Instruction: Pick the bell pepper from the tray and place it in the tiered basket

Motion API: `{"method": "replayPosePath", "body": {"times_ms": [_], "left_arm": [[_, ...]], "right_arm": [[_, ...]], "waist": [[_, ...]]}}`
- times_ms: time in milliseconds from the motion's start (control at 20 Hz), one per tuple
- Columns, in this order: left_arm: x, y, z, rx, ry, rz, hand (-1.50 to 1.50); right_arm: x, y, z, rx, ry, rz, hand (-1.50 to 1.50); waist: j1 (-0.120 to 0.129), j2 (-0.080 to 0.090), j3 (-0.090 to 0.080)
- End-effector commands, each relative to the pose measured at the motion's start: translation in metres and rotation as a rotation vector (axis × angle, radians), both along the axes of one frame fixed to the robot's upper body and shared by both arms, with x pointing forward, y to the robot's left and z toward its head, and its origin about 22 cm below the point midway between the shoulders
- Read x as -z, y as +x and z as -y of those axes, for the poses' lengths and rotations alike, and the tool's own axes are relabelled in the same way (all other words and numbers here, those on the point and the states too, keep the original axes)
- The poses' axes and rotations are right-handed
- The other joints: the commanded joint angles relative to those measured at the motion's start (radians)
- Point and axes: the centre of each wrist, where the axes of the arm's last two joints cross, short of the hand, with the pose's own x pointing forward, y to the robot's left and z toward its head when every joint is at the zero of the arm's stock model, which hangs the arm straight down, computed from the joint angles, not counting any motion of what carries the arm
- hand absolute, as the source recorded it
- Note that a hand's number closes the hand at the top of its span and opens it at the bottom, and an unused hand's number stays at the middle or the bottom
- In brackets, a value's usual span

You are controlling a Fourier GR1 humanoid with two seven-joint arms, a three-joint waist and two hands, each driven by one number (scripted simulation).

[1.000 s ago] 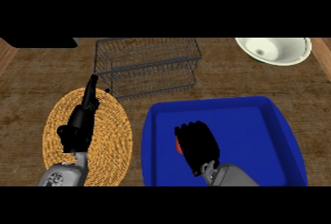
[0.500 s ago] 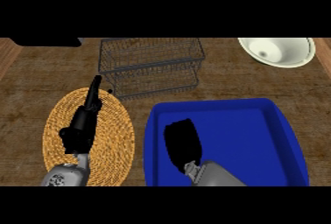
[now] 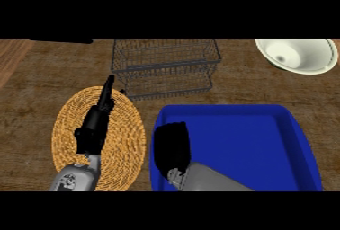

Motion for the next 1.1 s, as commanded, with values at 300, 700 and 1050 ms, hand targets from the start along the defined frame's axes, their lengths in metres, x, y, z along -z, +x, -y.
{"method": "replayPosePath", "body": {"times_ms": [300,700,1050], "left_arm": [[0.004,0.008,-0.005,-0.010,-0.001,-0.003,0.00],[0.004,0.002,-0.014,-0.048,0.017,-0.014,0.00],[0.009,-0.005,-0.018,-0.042,0.002,-0.027,0.00]], "right_arm": [[-0.081,-0.002,-0.036,0.187,0.060,0.264,1.50],[-0.182,0.008,-0.046,0.201,0.183,0.401,1.50],[-0.246,0.023,-0.051,0.245,0.305,0.417,1.50]], "waist": [[-0.019,-0.010,-0.002],[-0.044,-0.023,-0.002],[-0.047,-0.018,-0.001]]}}
